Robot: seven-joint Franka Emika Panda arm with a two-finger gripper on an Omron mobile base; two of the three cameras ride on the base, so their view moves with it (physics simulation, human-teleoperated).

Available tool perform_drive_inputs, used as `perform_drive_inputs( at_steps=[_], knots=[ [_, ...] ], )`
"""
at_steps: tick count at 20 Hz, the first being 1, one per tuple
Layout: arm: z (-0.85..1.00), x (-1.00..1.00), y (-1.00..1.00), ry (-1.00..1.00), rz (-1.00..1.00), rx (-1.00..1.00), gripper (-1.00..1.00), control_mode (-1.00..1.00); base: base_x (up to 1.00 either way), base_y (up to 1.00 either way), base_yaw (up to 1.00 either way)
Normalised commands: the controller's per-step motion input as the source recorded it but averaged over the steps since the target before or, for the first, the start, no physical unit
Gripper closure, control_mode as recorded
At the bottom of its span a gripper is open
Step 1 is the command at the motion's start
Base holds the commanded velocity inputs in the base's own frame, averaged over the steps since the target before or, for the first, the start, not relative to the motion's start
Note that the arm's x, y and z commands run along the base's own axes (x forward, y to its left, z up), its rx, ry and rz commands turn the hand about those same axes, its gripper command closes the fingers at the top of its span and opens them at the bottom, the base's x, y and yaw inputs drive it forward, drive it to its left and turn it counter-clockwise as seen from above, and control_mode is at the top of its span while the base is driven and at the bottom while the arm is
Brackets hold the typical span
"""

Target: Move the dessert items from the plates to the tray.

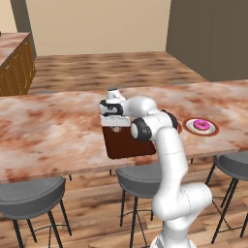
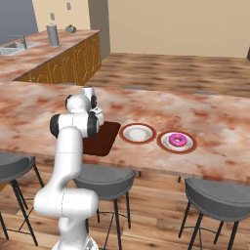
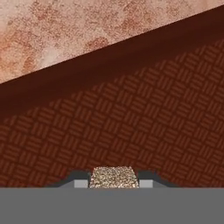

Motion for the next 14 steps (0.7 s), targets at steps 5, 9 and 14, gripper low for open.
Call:
perform_drive_inputs(
  at_steps=[5, 9, 14],
  knots=[
    [0.11, 0.0, 0.01, 0.0, 0.0, -0.02, -1.0, -1.0, 0.0, 0.0, 0.0],
    [0.59, 0.0, 0.0, 0.04, 0.0, -0.01, -1.0, -1.0, 0.0, 0.0, 0.0],
    [0.91, 0.0, -0.04, 0.16, -0.01, 0.0, -1.0, -1.0, 0.0, 0.0, 0.0]
  ],
)
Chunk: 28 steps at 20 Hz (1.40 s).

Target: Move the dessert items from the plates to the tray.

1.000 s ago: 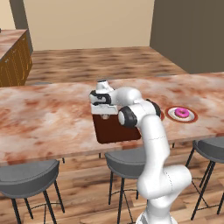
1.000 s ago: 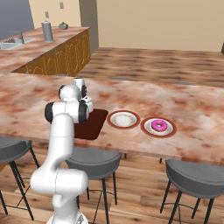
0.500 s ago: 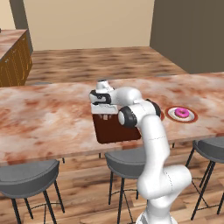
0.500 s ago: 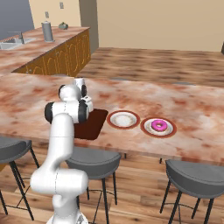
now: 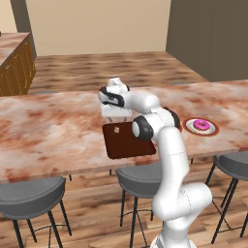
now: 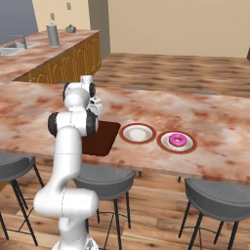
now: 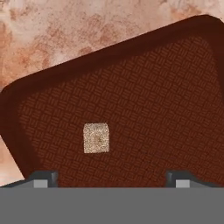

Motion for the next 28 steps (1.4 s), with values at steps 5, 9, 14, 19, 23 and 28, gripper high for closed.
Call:
perform_drive_inputs(
  at_steps=[5, 9, 14, 19, 23, 28],
  knots=[
    [0.5, -0.01, -0.62, 0.18, -0.01, 0.0, -1.0, -1.0, 0.0, 0.0, 0.0],
    [0.3, -0.3, -0.98, 0.04, 0.0, 0.0, -1.0, -1.0, 0.0, 0.0, 0.0],
    [0.31, -0.61, -1.0, 0.0, 0.0, 0.0, -1.0, -1.0, 0.0, 0.0, 0.0],
    [0.33, -0.89, -0.95, -0.09, -0.01, -0.04, -1.0, -1.0, 0.0, 0.0, 0.0],
    [0.06, -0.87, -0.96, -0.43, 0.06, -0.01, -1.0, -1.0, 0.0, 0.0, 0.0],
    [-0.02, -0.36, -0.77, -0.43, 0.08, -0.07, -1.0, -1.0, 0.0, 0.0, 0.0]
  ],
)
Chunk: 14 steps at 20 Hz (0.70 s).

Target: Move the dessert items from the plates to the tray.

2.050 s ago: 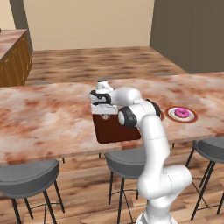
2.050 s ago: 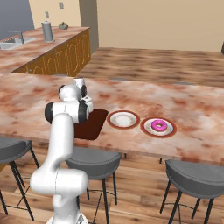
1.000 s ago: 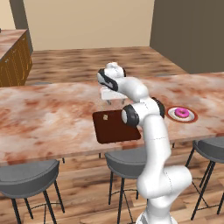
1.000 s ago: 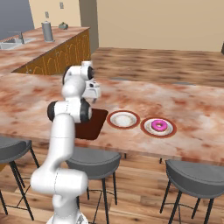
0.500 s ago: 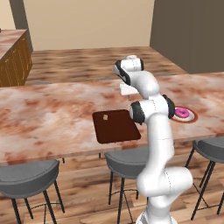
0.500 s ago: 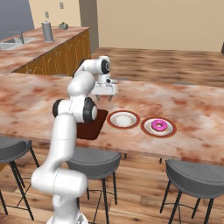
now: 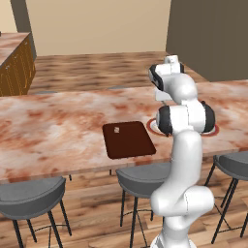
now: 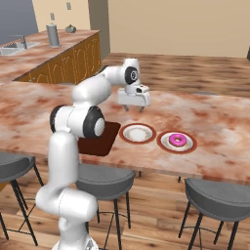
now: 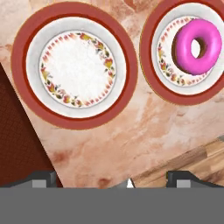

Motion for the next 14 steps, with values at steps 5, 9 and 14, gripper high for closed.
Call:
perform_drive_inputs(
  at_steps=[5, 9, 14],
  knots=[
    [-0.22, 0.04, -0.5, -0.35, 0.1, -0.07, -1.0, -1.0, 0.0, 0.0, 0.0],
    [0.29, 0.43, -0.3, 0.05, 0.03, 0.0, -1.0, -1.0, 0.0, 0.0, 0.0],
    [0.64, 0.39, -0.6, 0.34, -0.03, 0.04, -1.0, -1.0, 0.0, 0.0, 0.0]
  ],
)
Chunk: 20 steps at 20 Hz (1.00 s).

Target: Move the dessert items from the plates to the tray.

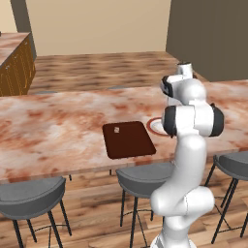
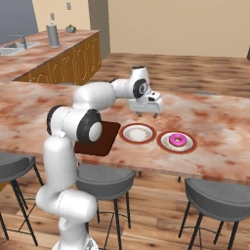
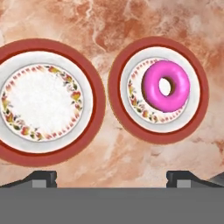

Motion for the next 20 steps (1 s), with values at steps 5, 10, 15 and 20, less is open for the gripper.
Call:
perform_drive_inputs(
  at_steps=[5, 10, 15, 20],
  knots=[
    [0.41, 0.38, -0.55, 0.28, -0.01, 0.12, -1.0, -1.0, 0.0, 0.0, 0.0],
    [-0.07, 0.02, -0.39, 0.01, 0.03, 0.17, -1.0, -1.0, 0.0, 0.0, 0.0],
    [-0.44, 0.0, -0.08, -0.08, 0.0, 0.03, -1.0, -1.0, 0.0, 0.0, 0.0],
    [-0.7, -0.02, -0.05, -0.25, 0.02, -0.07, -1.0, -1.0, 0.0, 0.0, 0.0]
  ],
)
